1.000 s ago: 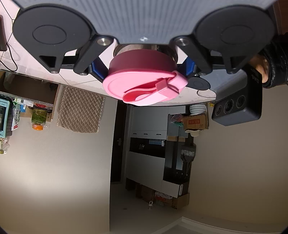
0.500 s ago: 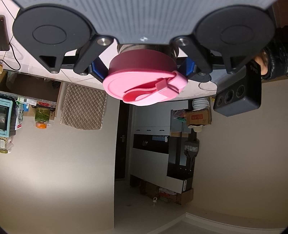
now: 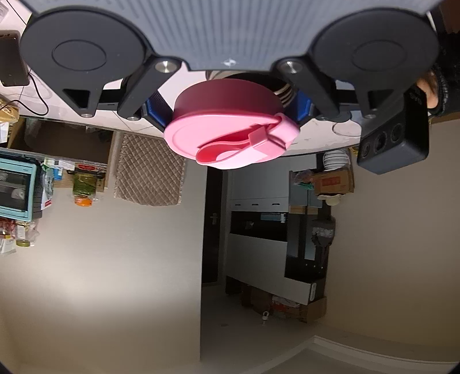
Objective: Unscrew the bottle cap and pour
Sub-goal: 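Carry the pink lid away from the jar opening with the right tool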
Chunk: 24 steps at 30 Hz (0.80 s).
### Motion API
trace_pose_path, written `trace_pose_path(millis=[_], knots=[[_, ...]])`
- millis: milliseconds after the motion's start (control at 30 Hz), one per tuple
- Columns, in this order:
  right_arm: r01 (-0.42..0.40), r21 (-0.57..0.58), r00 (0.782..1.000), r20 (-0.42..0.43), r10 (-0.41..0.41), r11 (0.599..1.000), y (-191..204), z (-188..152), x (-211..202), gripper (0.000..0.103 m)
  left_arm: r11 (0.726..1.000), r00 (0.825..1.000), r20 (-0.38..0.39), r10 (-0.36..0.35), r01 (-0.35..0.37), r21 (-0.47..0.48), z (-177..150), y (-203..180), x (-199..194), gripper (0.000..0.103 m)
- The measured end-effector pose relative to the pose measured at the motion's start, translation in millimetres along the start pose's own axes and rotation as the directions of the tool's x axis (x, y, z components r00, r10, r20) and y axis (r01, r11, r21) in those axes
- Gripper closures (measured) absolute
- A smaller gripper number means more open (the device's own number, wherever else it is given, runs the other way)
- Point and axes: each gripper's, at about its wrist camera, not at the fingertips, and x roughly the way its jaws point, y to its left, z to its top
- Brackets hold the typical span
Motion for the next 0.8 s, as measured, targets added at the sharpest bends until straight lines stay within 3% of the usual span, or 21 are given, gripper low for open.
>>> trace_pose_path(millis=[367, 800], knots=[[0.099, 0.053, 0.995, 0.004, -0.099, 0.994, -8, -1, -8, 0.018, 1.000, 1.000, -0.003, 0.014, -0.014, -0.007, -1, -1, -4, 0.013], [0.229, 0.114, 0.973, -0.032, -0.227, 0.967, -19, -21, -19, 0.018, 0.995, 0.996, -0.014, 0.090, -0.091, -0.034, 3, -5, 0, 0.013]])
